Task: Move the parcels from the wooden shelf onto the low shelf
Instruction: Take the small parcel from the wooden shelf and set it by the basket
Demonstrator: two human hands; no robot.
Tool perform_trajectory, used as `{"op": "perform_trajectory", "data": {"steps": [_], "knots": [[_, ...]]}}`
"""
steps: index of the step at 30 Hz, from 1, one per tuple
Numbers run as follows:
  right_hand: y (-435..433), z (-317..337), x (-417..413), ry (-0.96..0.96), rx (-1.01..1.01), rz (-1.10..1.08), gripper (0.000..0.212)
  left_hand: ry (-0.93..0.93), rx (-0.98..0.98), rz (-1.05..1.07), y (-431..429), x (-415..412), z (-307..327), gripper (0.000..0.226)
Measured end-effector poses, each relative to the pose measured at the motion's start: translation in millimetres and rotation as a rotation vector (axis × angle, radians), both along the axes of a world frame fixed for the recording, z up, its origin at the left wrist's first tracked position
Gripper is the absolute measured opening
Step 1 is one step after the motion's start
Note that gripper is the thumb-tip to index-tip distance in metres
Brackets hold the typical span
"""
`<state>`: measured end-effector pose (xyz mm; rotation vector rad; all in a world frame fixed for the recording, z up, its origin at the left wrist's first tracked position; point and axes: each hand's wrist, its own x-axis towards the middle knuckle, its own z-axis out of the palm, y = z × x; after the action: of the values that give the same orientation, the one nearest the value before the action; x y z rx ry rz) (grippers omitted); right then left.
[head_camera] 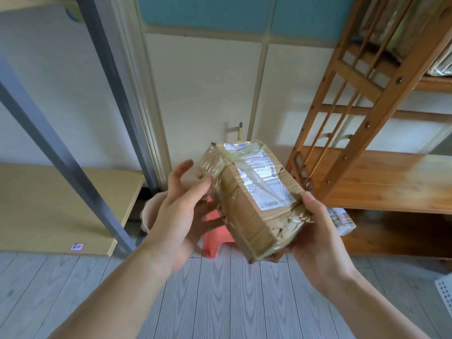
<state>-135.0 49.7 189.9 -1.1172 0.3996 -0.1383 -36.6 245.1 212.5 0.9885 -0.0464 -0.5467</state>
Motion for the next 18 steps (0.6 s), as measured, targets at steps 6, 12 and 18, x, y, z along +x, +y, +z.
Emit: {"op": "perform_trajectory", "data": {"steps": [6,12,18], "knots": [[-5.2,-7.5,1.0,0.077,0.024,0.076,0.078,-0.167,0.206,0.034,4.9,3.3,-2.2,0.027],[-5.4,-8.3,3.6,0.063,0.036,0.139,0.085,-0.095,0.172,0.096,7.3,6.9,-7.6,0.061],[6.5,-15.9,-0.1,-0.006,-0.084,0.09,0.062,-0.144,0.167,-0.394,6.7,-8.5,3.1,0.054]]}}
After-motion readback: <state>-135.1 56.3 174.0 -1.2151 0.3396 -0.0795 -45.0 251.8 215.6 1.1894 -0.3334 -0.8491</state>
